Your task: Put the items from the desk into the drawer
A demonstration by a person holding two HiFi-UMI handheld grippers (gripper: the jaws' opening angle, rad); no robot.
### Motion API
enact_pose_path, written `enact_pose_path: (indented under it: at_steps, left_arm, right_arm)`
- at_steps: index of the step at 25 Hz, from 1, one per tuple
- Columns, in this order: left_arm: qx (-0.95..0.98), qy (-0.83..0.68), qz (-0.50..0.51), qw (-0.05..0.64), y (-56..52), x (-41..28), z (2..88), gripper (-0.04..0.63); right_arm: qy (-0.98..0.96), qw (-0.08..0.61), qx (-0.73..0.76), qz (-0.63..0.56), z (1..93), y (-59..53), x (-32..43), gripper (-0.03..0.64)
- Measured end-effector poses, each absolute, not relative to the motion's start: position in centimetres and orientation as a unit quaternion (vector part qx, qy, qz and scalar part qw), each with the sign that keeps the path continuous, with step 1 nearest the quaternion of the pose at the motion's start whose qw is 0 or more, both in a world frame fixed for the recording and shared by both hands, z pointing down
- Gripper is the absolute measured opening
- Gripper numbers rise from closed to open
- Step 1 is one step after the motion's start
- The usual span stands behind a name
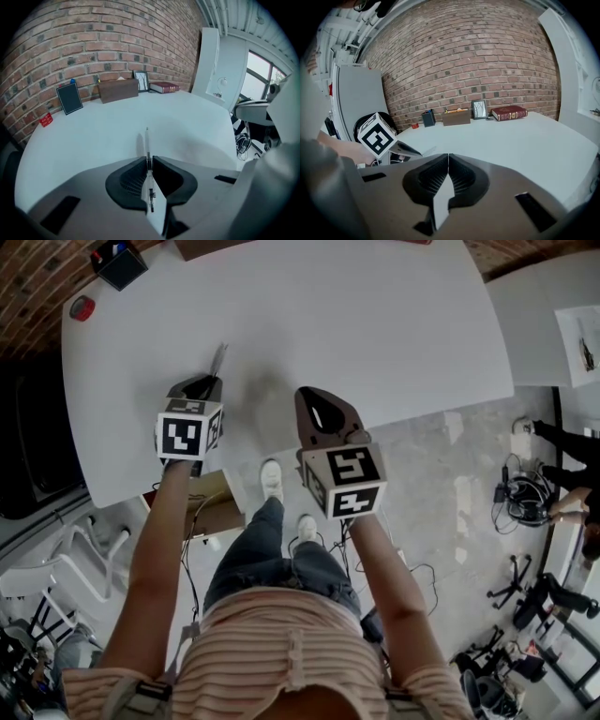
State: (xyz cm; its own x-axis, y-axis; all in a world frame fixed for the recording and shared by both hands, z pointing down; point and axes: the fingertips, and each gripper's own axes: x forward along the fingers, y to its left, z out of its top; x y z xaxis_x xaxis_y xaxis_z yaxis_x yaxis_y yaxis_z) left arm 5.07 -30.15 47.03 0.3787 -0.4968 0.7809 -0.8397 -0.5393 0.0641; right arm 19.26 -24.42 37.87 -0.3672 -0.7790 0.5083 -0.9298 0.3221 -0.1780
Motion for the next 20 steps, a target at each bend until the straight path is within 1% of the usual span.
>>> enact_pose_path:
  at_steps: [3, 10, 20]
  left_arm:
    - [0.803, -0.437, 0.330, 0.234, -30.6, 5.2, 45.3, 0.048]
    - [0.823, -0.455, 0.270, 0.207, -31.0, 4.8, 41.3, 0.048]
    - [0.832, -0.481, 0.209, 0.180, -30.3, 3.2, 37.0, 0.048]
  right_arm:
    - [-0.796, 0.167, 0.538, 0.222, 37.6, -24.4, 19.4, 0.017]
    - [-0.801, 0.165, 0.534, 0.216, 36.9, -24.2, 18.4, 0.017]
    - [-0.813, 0.150, 0.529, 0.191, 34.8, -24.5, 16.9, 0.017]
